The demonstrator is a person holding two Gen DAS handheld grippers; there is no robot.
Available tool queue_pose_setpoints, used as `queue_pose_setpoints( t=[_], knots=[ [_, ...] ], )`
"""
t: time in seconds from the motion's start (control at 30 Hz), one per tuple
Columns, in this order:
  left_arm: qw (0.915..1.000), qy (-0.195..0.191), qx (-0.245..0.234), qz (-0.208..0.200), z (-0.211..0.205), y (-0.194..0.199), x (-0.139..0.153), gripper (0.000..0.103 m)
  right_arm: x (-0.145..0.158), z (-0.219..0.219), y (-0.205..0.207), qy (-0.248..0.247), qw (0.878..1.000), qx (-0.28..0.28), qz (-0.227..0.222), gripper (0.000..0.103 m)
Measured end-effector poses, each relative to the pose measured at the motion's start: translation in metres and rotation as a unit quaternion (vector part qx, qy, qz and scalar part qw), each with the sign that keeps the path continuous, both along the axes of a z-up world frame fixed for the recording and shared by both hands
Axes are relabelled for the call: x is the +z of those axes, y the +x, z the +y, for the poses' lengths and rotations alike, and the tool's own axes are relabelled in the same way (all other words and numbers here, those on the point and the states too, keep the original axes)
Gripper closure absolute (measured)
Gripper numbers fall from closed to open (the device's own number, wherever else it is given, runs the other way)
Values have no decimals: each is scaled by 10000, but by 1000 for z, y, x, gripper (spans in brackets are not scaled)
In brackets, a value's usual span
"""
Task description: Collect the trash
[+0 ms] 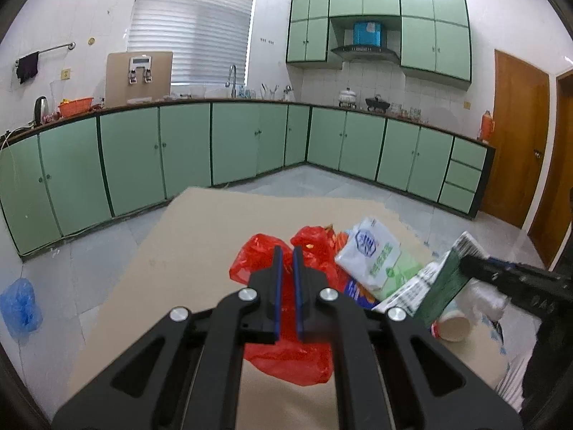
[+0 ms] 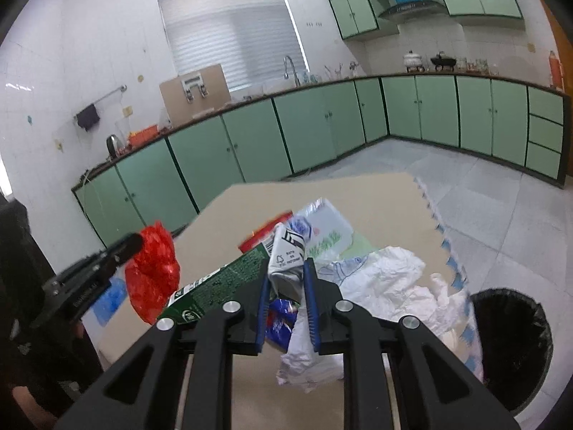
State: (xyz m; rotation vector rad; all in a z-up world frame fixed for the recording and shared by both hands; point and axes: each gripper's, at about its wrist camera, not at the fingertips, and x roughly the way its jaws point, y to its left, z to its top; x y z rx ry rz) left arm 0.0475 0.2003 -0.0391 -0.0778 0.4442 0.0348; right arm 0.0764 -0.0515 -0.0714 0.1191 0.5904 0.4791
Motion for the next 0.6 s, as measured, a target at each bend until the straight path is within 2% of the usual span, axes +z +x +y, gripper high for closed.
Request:
queue_pose_setpoints(
  t=[0.13,0.23,0.3,0.37,0.47,0.6],
  knots=[
    [9997,92,23,238,4,3,-18,99,-24,9,7,-283,9993,59,216,85],
    [9993,106,42,353,7,6,-27,99,-35,10,7,-364,9986,127,363,80],
    [9990,107,37,428,7,7,-32,99,-37,7,6,-369,9983,151,435,61],
    [9989,122,18,461,5,8,-34,99,-36,2,0,-400,9986,127,334,54],
    [9987,151,-35,491,2,8,-37,99,-35,-12,-5,-398,9988,27,294,54],
    [9985,146,-103,512,-6,8,-39,99,-42,-30,-5,-406,9975,-382,425,54]
  ],
)
